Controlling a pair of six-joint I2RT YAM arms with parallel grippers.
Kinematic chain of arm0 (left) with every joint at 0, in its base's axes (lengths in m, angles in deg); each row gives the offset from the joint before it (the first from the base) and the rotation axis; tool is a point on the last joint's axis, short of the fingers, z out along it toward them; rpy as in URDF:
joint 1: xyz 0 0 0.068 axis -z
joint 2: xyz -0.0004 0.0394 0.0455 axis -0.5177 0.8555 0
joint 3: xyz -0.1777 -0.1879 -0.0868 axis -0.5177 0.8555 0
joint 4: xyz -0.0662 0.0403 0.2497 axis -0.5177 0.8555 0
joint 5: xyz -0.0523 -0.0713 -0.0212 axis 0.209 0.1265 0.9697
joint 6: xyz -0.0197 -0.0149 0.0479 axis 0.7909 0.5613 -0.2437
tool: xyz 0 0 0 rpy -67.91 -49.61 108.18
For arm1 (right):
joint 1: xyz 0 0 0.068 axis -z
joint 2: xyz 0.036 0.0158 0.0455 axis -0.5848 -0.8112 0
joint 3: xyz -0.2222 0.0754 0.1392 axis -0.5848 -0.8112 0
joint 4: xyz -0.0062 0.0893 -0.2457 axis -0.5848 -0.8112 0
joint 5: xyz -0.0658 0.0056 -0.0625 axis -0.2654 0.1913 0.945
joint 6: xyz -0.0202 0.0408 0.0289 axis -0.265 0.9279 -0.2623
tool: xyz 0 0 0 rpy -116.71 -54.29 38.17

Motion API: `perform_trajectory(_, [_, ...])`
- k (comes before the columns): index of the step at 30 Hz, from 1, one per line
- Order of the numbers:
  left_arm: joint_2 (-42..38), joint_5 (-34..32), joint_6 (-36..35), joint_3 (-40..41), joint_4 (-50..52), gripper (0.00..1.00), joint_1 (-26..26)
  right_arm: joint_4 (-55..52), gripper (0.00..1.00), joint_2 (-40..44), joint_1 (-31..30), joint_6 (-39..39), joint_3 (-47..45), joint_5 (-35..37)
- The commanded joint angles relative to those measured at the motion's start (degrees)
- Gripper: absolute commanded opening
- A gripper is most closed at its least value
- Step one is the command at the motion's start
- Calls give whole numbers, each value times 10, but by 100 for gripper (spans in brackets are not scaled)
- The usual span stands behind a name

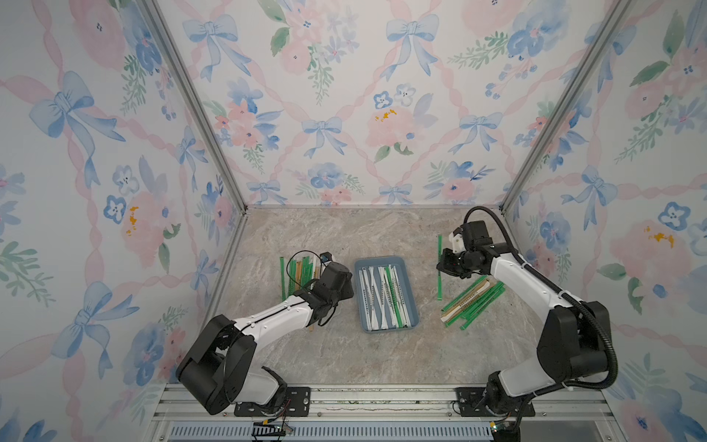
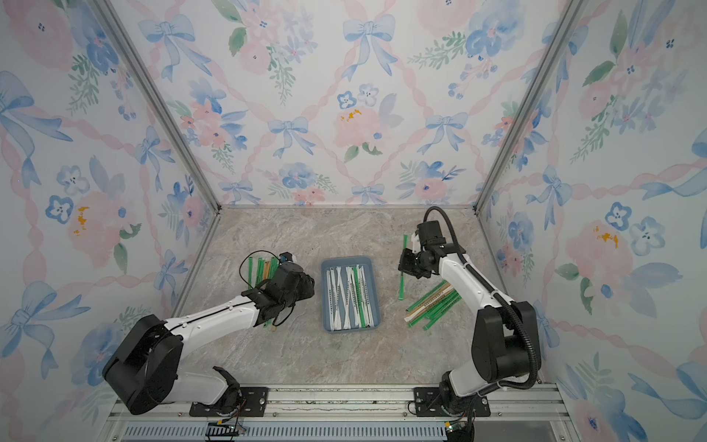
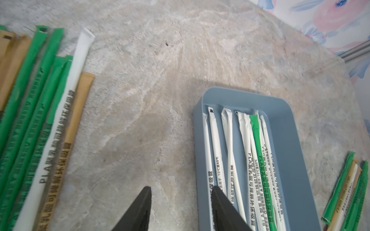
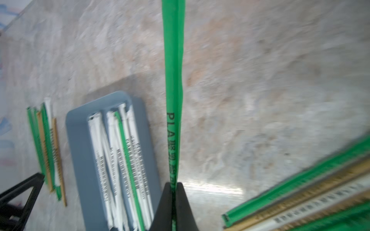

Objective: Put the straws into the storage box
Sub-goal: Pick up the straw from the center of the board, then place the straw in the storage box, then adjust the straw in the storage box.

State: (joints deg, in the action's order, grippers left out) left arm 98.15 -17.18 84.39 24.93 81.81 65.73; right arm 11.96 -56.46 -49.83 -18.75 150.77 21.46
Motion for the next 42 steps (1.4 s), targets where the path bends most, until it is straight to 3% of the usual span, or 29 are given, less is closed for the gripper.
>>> perform_trajectory(1, [-12,-11,-27,7,15,52,-17,44,7,-7,-68,56,-24,-45])
perform_trajectory(6, [-7,-6,-46,28,22,52,-45,58,7,-55,-153,61,-19,-24])
perform_trajectory(13, [0,-4,-67,41,22,52,-78,19,10,-105,-194,37,-6,37])
perform_trajectory(17, [12,-9,-76,42,27,52,-84,20,23,-109,-198,36,-7,43])
perform_trajectory(20, [25,-10,-83,39,27,50,-86,13,27,-103,-197,33,-1,56])
perform_trajectory(30, [56,-23,-101,25,27,42,-94,5,27,-68,-161,23,0,60])
perform_trajectory(42, [51,-43,-107,33,44,42,-97,8,28,-130,-196,28,9,1])
